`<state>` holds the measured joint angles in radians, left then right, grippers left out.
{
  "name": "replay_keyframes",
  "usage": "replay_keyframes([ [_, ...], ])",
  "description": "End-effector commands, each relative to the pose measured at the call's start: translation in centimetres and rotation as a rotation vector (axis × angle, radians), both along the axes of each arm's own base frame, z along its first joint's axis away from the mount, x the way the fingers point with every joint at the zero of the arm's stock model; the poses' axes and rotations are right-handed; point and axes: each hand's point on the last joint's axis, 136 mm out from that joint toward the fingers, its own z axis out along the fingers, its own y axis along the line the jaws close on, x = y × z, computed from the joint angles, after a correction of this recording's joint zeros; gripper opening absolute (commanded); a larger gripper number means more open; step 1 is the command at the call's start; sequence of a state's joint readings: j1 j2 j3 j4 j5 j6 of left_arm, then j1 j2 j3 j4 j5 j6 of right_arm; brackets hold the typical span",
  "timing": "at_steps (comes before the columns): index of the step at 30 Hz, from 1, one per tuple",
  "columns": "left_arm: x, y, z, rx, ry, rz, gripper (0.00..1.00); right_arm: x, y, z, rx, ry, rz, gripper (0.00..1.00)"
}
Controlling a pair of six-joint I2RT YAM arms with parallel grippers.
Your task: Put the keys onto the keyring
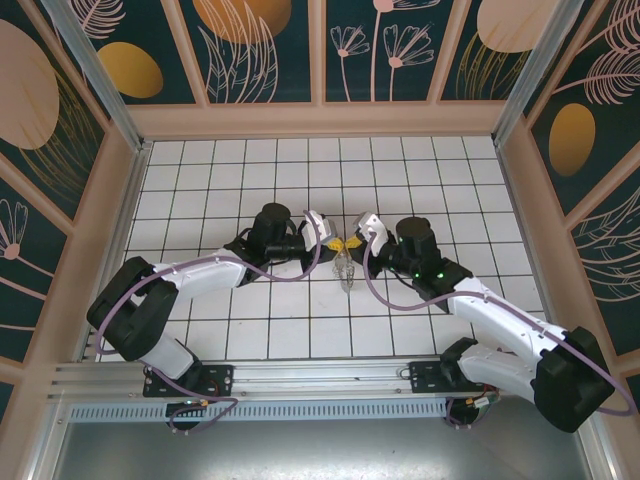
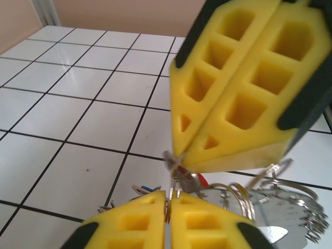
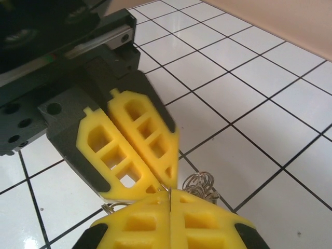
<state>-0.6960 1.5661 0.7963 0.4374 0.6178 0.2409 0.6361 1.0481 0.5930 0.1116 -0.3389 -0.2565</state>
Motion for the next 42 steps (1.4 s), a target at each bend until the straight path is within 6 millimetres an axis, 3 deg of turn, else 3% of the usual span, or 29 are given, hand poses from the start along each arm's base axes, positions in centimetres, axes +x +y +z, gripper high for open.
replay_keyframes([
  [1, 0.1, 0.3, 0.2, 0.010, -0.006, 0.014, 0.16, -0.1, 1.5, 4.2, 0.080, -0.108, 0.077, 0.00],
  [9, 0.4, 0.1, 0.6, 0.024, -0.013, 0.006, 0.22, -0.4, 1.9, 4.0, 0.059, -0.102, 0.112, 0.00],
  [29, 0.4, 0.2, 1.8, 0.008, -0.049, 0.011, 0.26, -0.1, 2.2, 3.1, 0.029, -0.083, 0.117, 0.00],
  [42, 0.4, 0.1, 2.1, 0.011, -0.053, 0.002, 0.15, 0.0, 2.0, 3.0, 0.021, -0.081, 0.110, 0.00],
])
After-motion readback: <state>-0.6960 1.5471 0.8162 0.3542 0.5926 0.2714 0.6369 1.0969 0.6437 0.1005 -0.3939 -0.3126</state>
